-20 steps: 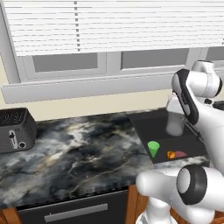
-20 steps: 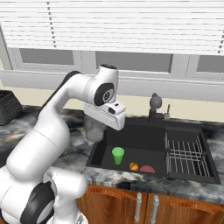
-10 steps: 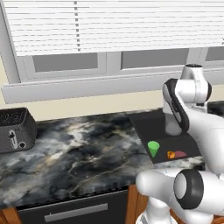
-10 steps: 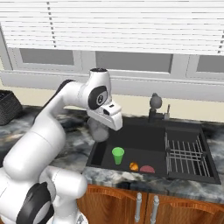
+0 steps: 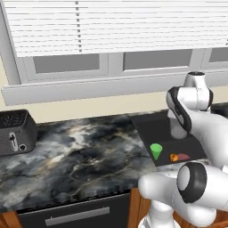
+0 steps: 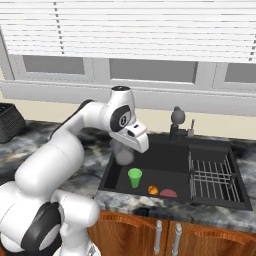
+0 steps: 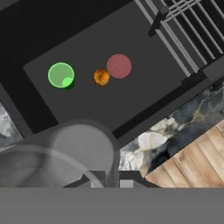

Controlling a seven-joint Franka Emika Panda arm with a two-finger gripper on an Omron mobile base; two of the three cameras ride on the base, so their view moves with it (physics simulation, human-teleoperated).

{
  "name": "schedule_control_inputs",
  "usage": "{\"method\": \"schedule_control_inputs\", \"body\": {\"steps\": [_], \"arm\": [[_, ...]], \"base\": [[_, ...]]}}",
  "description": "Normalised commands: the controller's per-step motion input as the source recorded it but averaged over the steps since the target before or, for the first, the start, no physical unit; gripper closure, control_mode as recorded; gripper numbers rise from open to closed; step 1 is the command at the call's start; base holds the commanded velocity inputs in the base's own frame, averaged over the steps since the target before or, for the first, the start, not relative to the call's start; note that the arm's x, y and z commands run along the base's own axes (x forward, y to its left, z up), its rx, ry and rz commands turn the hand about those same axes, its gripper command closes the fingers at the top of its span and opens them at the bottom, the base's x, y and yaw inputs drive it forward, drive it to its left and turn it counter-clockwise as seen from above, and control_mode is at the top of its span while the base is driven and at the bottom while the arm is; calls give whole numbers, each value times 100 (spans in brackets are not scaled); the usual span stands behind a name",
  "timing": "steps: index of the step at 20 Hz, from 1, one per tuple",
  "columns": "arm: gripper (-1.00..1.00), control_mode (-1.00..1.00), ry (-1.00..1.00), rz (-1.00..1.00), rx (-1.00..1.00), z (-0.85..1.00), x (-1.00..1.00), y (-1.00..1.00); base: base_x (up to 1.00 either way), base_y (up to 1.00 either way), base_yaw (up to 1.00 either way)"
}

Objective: Pick the cup and glass cup and place them in the sink. Then turn on the water.

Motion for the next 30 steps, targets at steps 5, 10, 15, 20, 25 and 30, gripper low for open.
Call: {"method": "schedule_control_inputs", "body": {"steps": [5, 10, 15, 20, 25, 30], "arm": [[100, -100, 0, 0, -1, -22, 31, -9], [100, -100, 0, 0, 1, -48, 22, -2], [100, -100, 0, 0, 1, -50, 14, -8], [100, -100, 0, 0, 0, -33, 17, -21], [100, -100, 0, 0, 0, -26, 9, -21], [100, -100, 0, 0, 0, -34, 8, -18]], "base": [[0, 0, 0], [0, 0, 0], [0, 0, 0], [0, 0, 0], [0, 0, 0], [0, 0, 0]]}}
